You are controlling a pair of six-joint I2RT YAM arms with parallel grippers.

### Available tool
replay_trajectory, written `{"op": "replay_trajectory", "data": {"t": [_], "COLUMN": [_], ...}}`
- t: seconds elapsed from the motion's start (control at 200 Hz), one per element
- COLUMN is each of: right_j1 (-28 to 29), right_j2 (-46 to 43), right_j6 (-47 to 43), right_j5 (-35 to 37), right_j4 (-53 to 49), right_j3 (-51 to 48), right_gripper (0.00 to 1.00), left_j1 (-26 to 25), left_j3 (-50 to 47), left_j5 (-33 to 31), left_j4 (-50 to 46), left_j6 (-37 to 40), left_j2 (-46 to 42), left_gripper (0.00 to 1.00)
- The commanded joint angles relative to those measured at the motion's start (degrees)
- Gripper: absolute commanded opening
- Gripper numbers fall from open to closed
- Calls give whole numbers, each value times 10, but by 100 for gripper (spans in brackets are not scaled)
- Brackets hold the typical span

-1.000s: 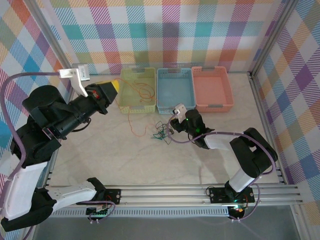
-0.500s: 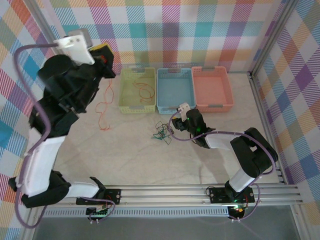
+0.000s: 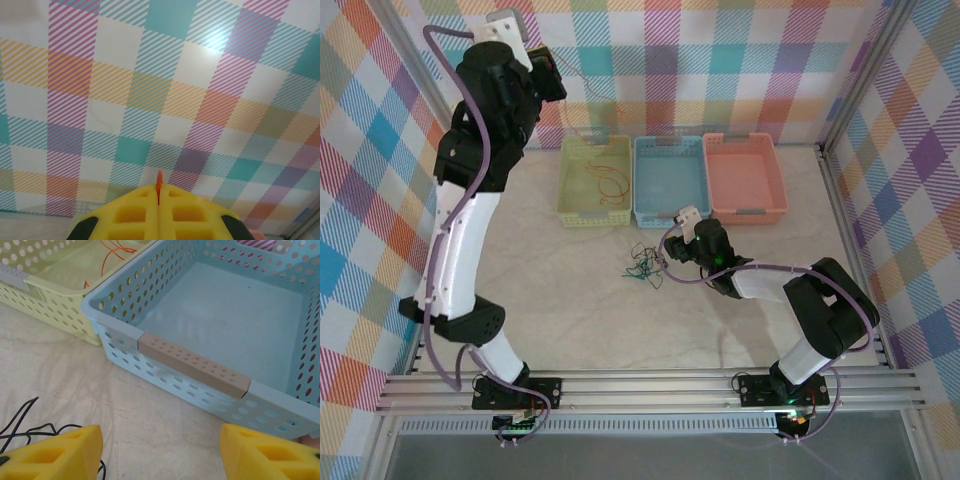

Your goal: Untangle the cables

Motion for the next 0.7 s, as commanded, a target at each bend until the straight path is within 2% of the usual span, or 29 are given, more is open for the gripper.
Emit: {"op": "replay_trajectory", "data": {"t": [0.0,0.285,0.395,0.695], "right_j1": [-2,-2,-2,-2], "right_j2": [-13,-12,-13,-12], "right_j6": [1,-3,-4,-6], "right_j5": [-13,-18,-27,-30], "right_j4": [22,22,22,19], "right_j3": [-5,-4,-4,-3], "right_gripper": [63,61,60,60], "left_j1": [26,59,72,91], "left_j3": [39,76,75,66], "left_j5": [59,82,104,112], "left_j4": [-15,-8,-3,-1], "left_j6": [-43,-59,-72,-70], "left_j2": [39,137,167,244], "left_gripper": [0,0,0,0]}}
